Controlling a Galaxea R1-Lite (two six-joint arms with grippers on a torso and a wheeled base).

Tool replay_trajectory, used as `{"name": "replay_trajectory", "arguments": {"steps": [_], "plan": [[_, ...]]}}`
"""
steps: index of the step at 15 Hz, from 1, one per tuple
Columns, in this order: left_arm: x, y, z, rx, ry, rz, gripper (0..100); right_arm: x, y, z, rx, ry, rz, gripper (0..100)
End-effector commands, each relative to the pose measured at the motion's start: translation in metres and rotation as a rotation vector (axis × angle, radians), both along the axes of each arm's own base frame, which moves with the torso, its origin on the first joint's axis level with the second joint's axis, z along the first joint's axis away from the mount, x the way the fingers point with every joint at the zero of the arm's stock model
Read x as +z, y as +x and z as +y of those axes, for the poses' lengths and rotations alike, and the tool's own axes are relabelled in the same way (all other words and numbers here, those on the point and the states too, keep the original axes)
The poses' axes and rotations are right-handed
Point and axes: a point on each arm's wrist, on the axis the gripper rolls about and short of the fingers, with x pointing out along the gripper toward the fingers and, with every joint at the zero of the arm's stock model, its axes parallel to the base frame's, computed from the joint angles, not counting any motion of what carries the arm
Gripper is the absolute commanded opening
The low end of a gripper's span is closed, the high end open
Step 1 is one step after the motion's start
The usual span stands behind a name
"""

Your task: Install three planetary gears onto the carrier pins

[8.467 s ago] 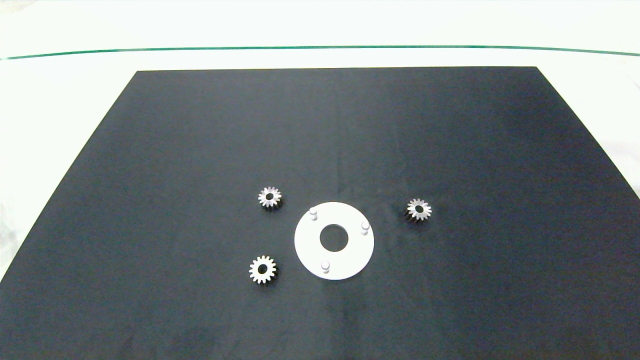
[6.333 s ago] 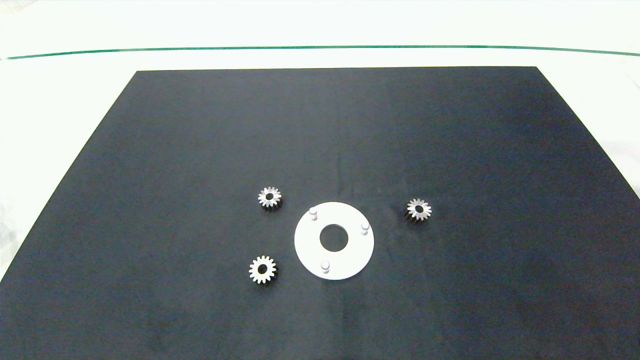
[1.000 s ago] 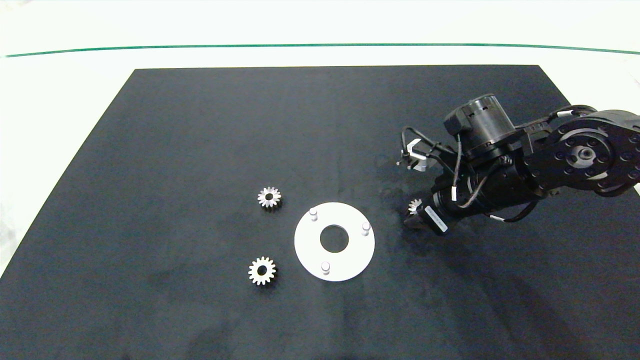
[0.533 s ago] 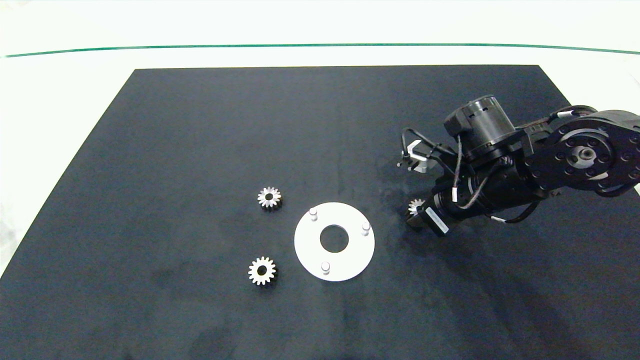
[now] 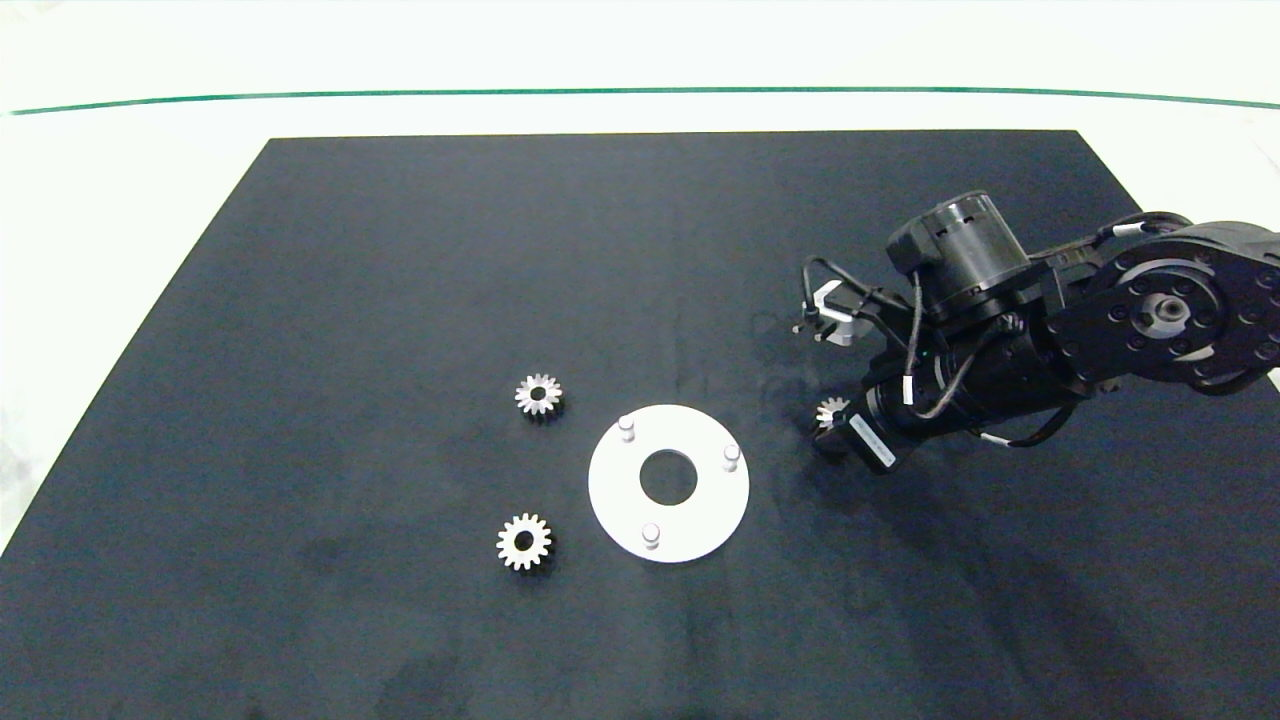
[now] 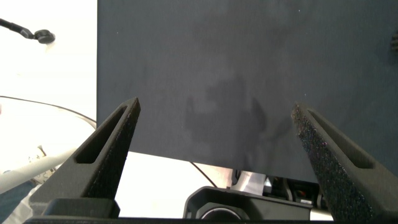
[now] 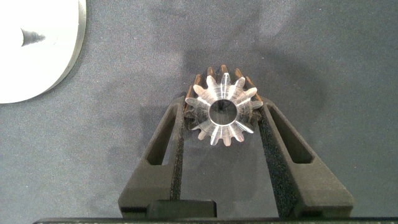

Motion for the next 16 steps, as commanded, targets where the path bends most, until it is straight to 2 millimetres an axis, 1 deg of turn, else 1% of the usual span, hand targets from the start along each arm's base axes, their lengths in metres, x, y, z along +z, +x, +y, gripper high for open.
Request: {"name": "replay_trajectory", "arguments": {"steps": [1, 4, 9, 12, 13, 16], "plan": [[-0.001, 0.000, 0.000, -0.001, -0.001, 0.005, 100, -0.003, 0.001, 0.002, 0.003, -0.005, 0.009, 28], [-0.001, -0.003, -0.001, -0.001, 0.002, -0.004, 100, -0.002, 0.001, 0.001, 0.004, -0.005, 0.007, 22], [-0.001, -0.003, -0.001, -0.001, 0.002, -0.004, 100, 0.020, -0.013, -0.005, -0.009, -0.004, -0.063, 13], [0.000, -0.003, -0.001, -0.001, 0.002, -0.006, 100, 0.031, -0.021, -0.009, -0.009, 0.003, -0.082, 13], [-0.001, -0.003, -0.001, -0.001, 0.002, -0.004, 100, 0.037, -0.028, -0.007, 0.003, 0.008, -0.089, 13], [-0.001, -0.003, -0.001, -0.001, 0.002, -0.006, 100, 0.057, -0.048, 0.011, 0.082, 0.033, -0.118, 13]]}}
